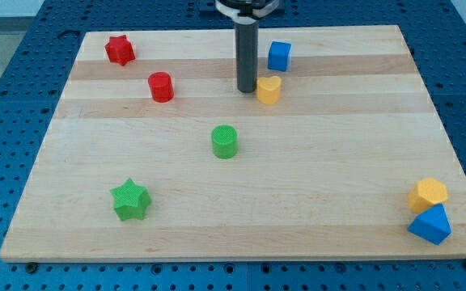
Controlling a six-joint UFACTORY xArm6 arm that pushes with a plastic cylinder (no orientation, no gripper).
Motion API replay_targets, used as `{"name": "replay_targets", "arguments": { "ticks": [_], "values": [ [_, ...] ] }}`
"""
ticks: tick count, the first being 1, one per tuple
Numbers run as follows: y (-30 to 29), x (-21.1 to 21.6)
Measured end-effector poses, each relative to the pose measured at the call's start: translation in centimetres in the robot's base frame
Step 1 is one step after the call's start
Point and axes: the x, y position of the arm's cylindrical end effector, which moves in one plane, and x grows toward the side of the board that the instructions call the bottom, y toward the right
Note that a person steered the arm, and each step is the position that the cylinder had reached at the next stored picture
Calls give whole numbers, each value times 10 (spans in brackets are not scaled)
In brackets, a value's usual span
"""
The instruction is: Slide the yellow heart towards the yellow hexagon
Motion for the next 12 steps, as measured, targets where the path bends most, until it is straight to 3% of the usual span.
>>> {"name": "replay_targets", "arguments": {
  "ticks": [3,8,10,12],
  "values": [
    [64,2],
    [78,56],
    [128,59],
    [135,72]
  ]
}}
